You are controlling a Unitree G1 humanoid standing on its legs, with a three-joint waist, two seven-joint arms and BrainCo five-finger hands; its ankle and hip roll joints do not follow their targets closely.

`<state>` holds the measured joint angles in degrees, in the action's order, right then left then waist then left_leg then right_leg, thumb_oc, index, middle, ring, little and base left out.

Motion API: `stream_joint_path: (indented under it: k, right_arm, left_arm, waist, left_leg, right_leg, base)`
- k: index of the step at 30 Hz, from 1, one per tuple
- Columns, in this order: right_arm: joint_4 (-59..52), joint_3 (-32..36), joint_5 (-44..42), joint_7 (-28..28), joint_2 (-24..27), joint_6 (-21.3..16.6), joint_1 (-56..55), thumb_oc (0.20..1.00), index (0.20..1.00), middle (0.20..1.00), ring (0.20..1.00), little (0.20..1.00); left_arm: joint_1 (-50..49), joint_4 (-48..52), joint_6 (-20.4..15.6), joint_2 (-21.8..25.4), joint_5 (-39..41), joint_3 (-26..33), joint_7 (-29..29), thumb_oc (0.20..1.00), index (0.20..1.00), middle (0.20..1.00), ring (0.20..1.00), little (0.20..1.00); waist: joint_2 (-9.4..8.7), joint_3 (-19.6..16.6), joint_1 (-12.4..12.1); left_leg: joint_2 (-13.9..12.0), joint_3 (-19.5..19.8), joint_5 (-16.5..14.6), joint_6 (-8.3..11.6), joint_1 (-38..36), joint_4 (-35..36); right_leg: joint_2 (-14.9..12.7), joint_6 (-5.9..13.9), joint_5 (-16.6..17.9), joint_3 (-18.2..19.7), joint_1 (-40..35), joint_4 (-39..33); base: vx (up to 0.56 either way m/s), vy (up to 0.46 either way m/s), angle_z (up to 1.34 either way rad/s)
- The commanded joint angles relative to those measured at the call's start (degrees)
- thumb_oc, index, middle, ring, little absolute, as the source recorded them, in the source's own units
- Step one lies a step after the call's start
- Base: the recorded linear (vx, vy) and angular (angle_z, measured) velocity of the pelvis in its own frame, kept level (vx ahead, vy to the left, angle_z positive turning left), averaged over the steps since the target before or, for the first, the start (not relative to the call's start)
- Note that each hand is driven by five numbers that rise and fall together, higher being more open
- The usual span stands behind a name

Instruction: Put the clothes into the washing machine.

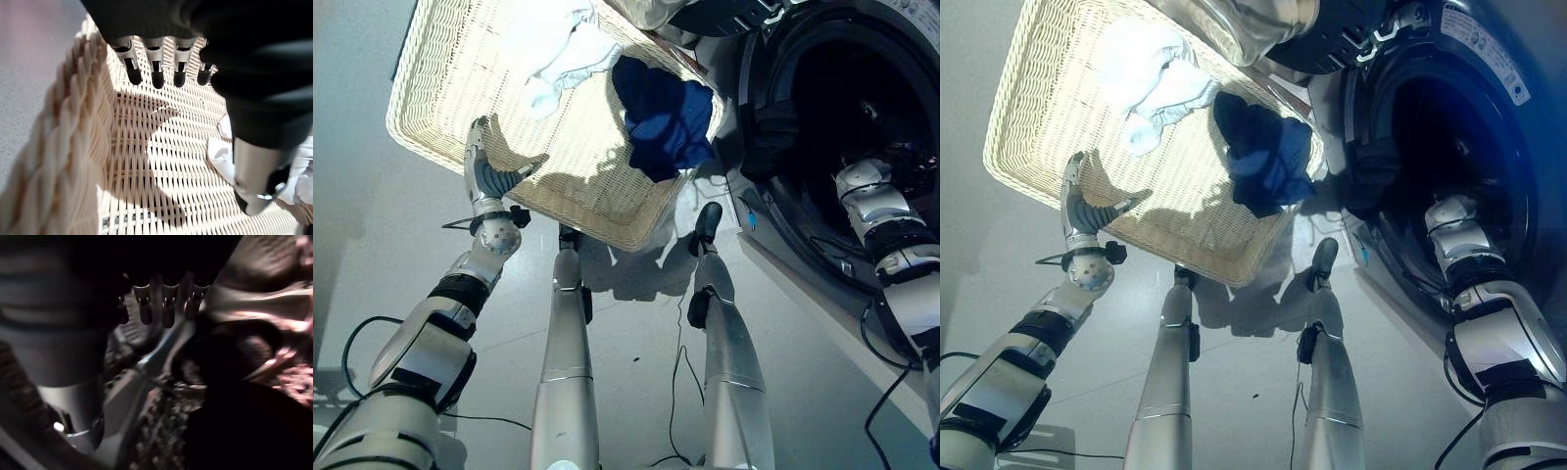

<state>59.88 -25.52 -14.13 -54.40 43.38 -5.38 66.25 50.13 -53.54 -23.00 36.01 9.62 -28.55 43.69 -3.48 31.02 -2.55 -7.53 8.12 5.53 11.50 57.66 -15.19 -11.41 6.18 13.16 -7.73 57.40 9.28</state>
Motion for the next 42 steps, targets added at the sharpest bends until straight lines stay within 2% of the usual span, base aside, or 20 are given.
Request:
stream_joint_path:
  k: [1,5,8,9,10,15,16,18,23,26,32,42]
  right_arm:
    - [-0.9,-2.5,5.7,-0.8,3.1,-1.7,-2.2,1.000,1.000,1.000,1.000,1.000]
    - [-4.3,-4.0,9.7,-3.0,1.5,-1.4,-3.7,1.000,1.000,1.000,1.000,1.000]
    - [-6.6,-4.1,11.1,-4.5,0.1,-3.1,-4.6,1.000,1.000,1.000,1.000,1.000]
    - [-8.5,-3.9,12.1,-4.8,-1.2,-3.8,-5.5,1.000,1.000,1.000,1.000,1.000]
    - [-8.7,-3.8,12.2,-4.7,-1.4,-4.3,-5.7,1.000,1.000,1.000,1.000,1.000]
    - [-15.9,-2.6,14.8,-3.8,-4.8,-4.9,-9.7,1.000,1.000,1.000,1.000,1.000]
    - [-15.9,-2.6,14.8,-3.8,-4.8,-4.9,-9.7,1.000,1.000,1.000,1.000,1.000]
    - [-17.0,-2.6,15.5,-3.4,-5.7,-5.1,-10.4,1.000,1.000,1.000,1.000,1.000]
    - [-16.6,-2.8,16.3,-2.7,-7.3,-5.9,-11.1,1.000,1.000,1.000,1.000,1.000]
    - [-17.0,-4.4,18.2,-1.3,-7.8,-6.1,-11.2,1.000,1.000,1.000,1.000,1.000]
    - [-17.4,-6.1,18.8,0.6,-7.4,-7.2,-11.1,1.000,1.000,1.000,1.000,1.000]
    - [-20.2,-7.6,19.3,1.8,-7.6,-7.7,-12.0,1.000,1.000,1.000,1.000,1.000]
  left_arm:
    - [1.5,-1.4,-1.5,-2.0,-1.3,1.1,3.5,1.000,1.000,1.000,1.000,1.000]
    - [2.0,-1.1,-1.5,-3.3,-2.0,1.0,6.0,1.000,1.000,1.000,1.000,1.000]
    - [2.3,-1.0,-1.7,-3.9,-3.6,1.3,9.1,1.000,1.000,1.000,1.000,1.000]
    - [2.6,-0.8,-1.5,-4.3,-6.2,1.4,12.3,1.000,1.000,1.000,1.000,1.000]
    - [2.7,-0.8,-1.5,-4.4,-7.1,1.4,13.1,1.000,1.000,1.000,1.000,1.000]
    - [4.6,2.2,3.5,-5.8,-18.9,1.0,23.1,1.000,1.000,1.000,1.000,1.000]
    - [4.6,2.2,3.5,-5.8,-18.9,1.0,23.1,1.000,1.000,1.000,1.000,1.000]
    - [6.3,2.2,5.9,-5.9,-22.8,0.2,24.7,1.000,1.000,1.000,1.000,1.000]
    - [11.0,0.4,10.7,-5.9,-28.2,-2.5,25.1,1.000,1.000,1.000,1.000,1.000]
    - [16.5,-2.9,15.4,-5.1,-30.3,-6.1,23.6,1.000,1.000,1.000,1.000,1.000]
    - [21.7,-6.9,19.0,-4.0,-28.0,-9.8,21.9,1.000,1.000,1.000,1.000,1.000]
    - [26.5,-10.2,25.0,-3.0,-25.8,-12.2,20.1,1.000,1.000,1.000,1.000,1.000]
  waist:
    - [1.62,-1.2,0.0]
    - [2.31,-1.2,0.3]
    - [2.54,-1.2,0.5]
    - [2.72,-1.2,0.7]
    - [2.74,-1.2,0.7]
    - [2.93,-1.2,1.6]
    - [2.93,-1.2,1.6]
    - [2.97,-1.2,2.0]
    - [3.17,-1.2,2.8]
    - [3.27,-1.2,4.3]
    - [3.10,-1.2,5.9]
    - [2.37,-1.2,7.6]
  left_leg:
    - [5.6,-0.6,-0.6,-6.82,-1.4,1.4]
    - [5.7,-1.0,-0.3,-6.78,-0.9,1.6]
    - [5.7,-1.2,-0.2,-6.59,-0.7,1.6]
    - [5.7,-1.3,-0.1,-6.47,-0.5,1.7]
    - [5.7,-1.3,0.0,-6.45,-0.5,1.8]
    - [5.5,-1.9,0.2,-5.99,-0.5,2.1]
    - [5.5,-1.9,0.2,-5.99,-0.5,2.1]
    - [5.4,-2.2,0.4,-5.85,-0.6,2.4]
    - [5.0,-2.9,1.0,-5.44,-0.7,2.7]
    - [4.6,-3.7,1.6,-4.95,-0.6,3.0]
    - [4.1,-4.7,2.2,-4.45,-0.1,3.3]
    - [3.5,-5.6,2.8,-3.75,1.2,3.7]
  right_leg:
    - [1.0,4.78,-1.3,0.2,1.7,5.7]
    - [1.0,4.73,-1.3,0.7,2.6,5.9]
    - [0.9,4.74,-1.3,0.9,3.0,6.0]
    - [0.9,4.76,-1.3,1.1,3.4,6.1]
    - [1.0,4.76,-1.3,1.2,3.5,6.1]
    - [1.2,4.52,-1.8,2.1,4.1,6.7]
    - [1.2,4.52,-1.8,2.1,4.1,6.7]
    - [1.3,4.48,-1.8,2.4,4.3,6.7]
    - [1.3,4.54,-1.6,3.2,4.7,7.0]
    - [1.5,4.50,-1.3,4.1,5.4,6.9]
    - [1.9,4.47,-1.0,5.1,6.3,6.7]
    - [2.8,4.29,-1.0,6.0,7.9,6.4]
  base:
    - [-0.01,0.021,0.03]
    - [-0.01,0.021,0.06]
    - [0.00,0.005,0.02]
    - [0.00,0.000,0.00]
    - [-0.01,0.038,-0.02]
    - [-0.01,0.044,-0.02]
    - [-0.01,0.035,-0.02]
    - [-0.01,0.058,0.01]
    - [-0.01,0.059,0.00]
    - [0.00,0.098,0.00]
    - [0.00,0.083,-0.07]
    - [0.01,0.050,-0.04]
